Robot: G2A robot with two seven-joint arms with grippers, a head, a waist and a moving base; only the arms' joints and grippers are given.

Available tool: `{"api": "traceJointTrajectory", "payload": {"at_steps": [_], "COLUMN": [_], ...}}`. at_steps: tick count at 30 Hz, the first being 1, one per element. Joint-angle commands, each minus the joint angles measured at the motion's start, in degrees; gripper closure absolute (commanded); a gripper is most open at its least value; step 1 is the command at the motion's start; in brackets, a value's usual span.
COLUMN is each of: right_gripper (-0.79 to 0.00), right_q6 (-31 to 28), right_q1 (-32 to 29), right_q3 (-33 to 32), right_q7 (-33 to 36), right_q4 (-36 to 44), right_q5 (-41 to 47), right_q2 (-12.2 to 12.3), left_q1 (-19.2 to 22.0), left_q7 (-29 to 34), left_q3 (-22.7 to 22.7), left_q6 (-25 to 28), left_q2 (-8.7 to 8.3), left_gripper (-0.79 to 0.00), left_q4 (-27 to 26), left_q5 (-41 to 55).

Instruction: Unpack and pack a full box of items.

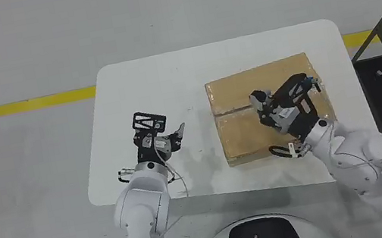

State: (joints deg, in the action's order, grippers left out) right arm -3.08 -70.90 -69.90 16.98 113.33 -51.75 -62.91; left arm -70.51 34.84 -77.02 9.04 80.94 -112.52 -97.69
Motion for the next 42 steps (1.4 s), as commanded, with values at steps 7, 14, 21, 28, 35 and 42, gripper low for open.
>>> {"api": "traceJointTrajectory", "payload": {"at_steps": [7,14,21,28,35,42], "right_gripper": [0.000,0.000,0.000,0.000,0.000,0.000], "right_q6": [-2.5,-8.0,-4.2,-3.0,-2.7,-2.0], "right_q1": [-0.6,0.8,3.2,0.8,-3.7,-6.9], "right_q3": [0.6,3.1,5.4,1.9,-4.6,-10.6], "right_q7": [-0.2,-1.0,1.1,3.3,4.9,6.6], "right_q4": [0.4,-1.2,-5.7,-5.1,-3.1,-2.8], "right_q5": [1.0,-3.0,-3.5,-4.9,-4.5,-3.6], "right_q2": [-0.1,-0.3,-1.2,-0.9,-0.1,0.4], "left_q1": [0.0,0.0,0.0,0.0,0.0,0.0], "left_q7": [0.0,0.0,0.0,0.0,0.0,0.0], "left_q3": [0.0,0.0,0.0,0.0,0.0,0.0], "left_q6": [0.0,0.0,0.0,0.0,0.0,0.0], "left_q2": [0.00,0.00,0.00,0.00,0.00,0.00], "left_gripper": [-0.785,-0.785,-0.785,-0.785,-0.785,-0.785], "left_q4": [0.0,0.0,0.0,0.0,0.0,0.0], "left_q5": [0.0,0.0,0.0,0.0,0.0,0.0]}}
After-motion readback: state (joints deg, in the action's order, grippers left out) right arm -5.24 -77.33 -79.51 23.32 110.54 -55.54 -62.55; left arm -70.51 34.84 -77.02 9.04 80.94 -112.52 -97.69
